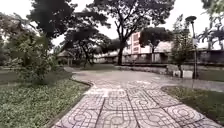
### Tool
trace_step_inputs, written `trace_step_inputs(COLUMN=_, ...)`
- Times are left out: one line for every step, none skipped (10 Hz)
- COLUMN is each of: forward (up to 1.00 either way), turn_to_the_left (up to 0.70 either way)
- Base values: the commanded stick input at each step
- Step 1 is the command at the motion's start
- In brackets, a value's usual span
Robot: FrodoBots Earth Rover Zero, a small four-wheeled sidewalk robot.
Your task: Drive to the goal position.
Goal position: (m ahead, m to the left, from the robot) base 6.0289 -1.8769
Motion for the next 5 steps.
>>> trace_step_inputs(forward=0.70, turn_to_the_left=0.00)
trace_step_inputs(forward=0.70, turn_to_the_left=0.00)
trace_step_inputs(forward=0.70, turn_to_the_left=0.00)
trace_step_inputs(forward=0.70, turn_to_the_left=0.00)
trace_step_inputs(forward=0.70, turn_to_the_left=0.00)
